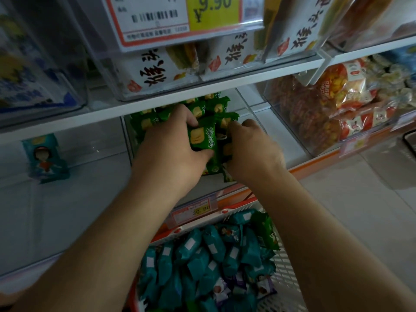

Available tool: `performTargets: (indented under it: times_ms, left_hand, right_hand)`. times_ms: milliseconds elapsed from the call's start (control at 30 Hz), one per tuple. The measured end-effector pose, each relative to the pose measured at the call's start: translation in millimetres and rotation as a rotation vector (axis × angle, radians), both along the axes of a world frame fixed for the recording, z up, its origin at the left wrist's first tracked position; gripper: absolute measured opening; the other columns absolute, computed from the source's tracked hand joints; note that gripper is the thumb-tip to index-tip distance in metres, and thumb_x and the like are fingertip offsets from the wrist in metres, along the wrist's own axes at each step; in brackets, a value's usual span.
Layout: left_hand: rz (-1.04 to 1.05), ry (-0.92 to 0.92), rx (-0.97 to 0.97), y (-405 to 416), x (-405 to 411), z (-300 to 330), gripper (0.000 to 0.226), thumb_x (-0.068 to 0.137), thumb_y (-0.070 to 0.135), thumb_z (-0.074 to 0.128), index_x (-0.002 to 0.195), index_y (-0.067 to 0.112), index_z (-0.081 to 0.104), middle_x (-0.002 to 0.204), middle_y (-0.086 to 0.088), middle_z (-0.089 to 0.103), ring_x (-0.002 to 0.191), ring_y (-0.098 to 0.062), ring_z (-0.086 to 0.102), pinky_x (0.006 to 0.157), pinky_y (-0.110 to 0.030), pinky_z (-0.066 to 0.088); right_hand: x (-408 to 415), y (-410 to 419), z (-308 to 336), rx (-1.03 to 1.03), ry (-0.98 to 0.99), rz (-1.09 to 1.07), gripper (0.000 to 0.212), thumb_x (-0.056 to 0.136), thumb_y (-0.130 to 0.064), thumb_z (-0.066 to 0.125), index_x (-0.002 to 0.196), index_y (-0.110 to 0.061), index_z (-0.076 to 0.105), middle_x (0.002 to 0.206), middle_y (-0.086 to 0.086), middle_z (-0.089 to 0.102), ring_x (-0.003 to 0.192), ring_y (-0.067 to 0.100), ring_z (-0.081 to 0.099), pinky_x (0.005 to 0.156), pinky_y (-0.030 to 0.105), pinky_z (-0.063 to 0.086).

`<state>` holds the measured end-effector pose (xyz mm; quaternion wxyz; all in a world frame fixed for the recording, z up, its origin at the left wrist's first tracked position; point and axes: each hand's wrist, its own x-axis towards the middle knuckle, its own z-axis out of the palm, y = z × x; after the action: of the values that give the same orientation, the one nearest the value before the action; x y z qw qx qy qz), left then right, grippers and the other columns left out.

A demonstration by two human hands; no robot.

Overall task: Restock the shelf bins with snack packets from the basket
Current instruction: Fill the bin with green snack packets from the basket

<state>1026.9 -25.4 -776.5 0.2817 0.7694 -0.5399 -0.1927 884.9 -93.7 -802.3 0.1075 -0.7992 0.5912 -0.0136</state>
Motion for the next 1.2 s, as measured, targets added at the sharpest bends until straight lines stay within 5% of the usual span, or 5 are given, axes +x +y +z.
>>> performTargets:
  times_ms: [200, 433, 600, 833, 1200]
  left_hand:
    - [-0.029, -0.302, -0.063, -3, -17, -32, 0.044, 0.079, 0.035, 0.086, 0.114, 0.027, 0.061, 0.114, -0.001, 0.063, 0.111, -0.028, 0.057, 0.089, -0.049, 0.051]
    - [0.005, -0.195, -0.056, -4, -26, -45, 0.046, 0.085, 0.031, 0.083, 0.122, 0.029, 0.057, 0.119, 0.001, 0.057, 0.103, -0.023, 0.063, 0.074, -0.040, 0.056]
    - [-0.022, -0.234, 0.006, -2, -33, -42, 0.033, 0.094, 0.030, 0.070, 0.124, 0.032, 0.057, 0.099, 0.003, 0.071, 0.091, -0.023, 0.068, 0.060, -0.029, 0.038]
    - [-0.048, -0.027, 0.108, -3, -32, -47, 0.052, 0.094, 0.021, 0.065, 0.138, 0.035, 0.042, 0.099, 0.003, 0.068, 0.080, -0.019, 0.065, 0.060, -0.035, 0.054]
    - [-0.054, 0.055, 0.095, -3, -30, -50, 0.046, 0.096, 0.023, 0.063, 0.133, 0.037, 0.040, 0.095, 0.009, 0.069, 0.077, -0.011, 0.064, 0.063, -0.034, 0.057]
  right_hand:
    - [-2, -2, 12, -0.216, -0.040, -0.047, 0.011, 0.090, -0.010, 0.065, 0.094, -0.019, 0.058, 0.087, -0.001, 0.049, 0.070, 0.022, 0.049, 0.060, 0.034, 0.040]
    - [-1, -2, 7, -0.115, -0.211, 0.012, 0.049, 0.085, -0.002, 0.072, 0.131, -0.015, 0.060, 0.126, 0.008, 0.050, 0.090, 0.024, 0.058, 0.066, 0.035, 0.054]
    - [-1, -2, 3, -0.062, -0.228, 0.020, 0.034, 0.088, -0.022, 0.068, 0.121, -0.022, 0.060, 0.097, 0.002, 0.057, 0.081, 0.025, 0.062, 0.062, 0.035, 0.054]
    - [4, 0, -16, 0.176, -0.245, 0.030, 0.092, 0.092, -0.021, 0.066, 0.161, -0.033, 0.006, 0.078, -0.002, 0.052, 0.062, 0.013, 0.054, 0.049, 0.029, 0.041]
    - [3, 4, -16, 0.079, -0.290, -0.151, 0.081, 0.094, -0.023, 0.063, 0.156, -0.022, 0.011, 0.076, -0.001, 0.049, 0.061, 0.017, 0.051, 0.046, 0.029, 0.032]
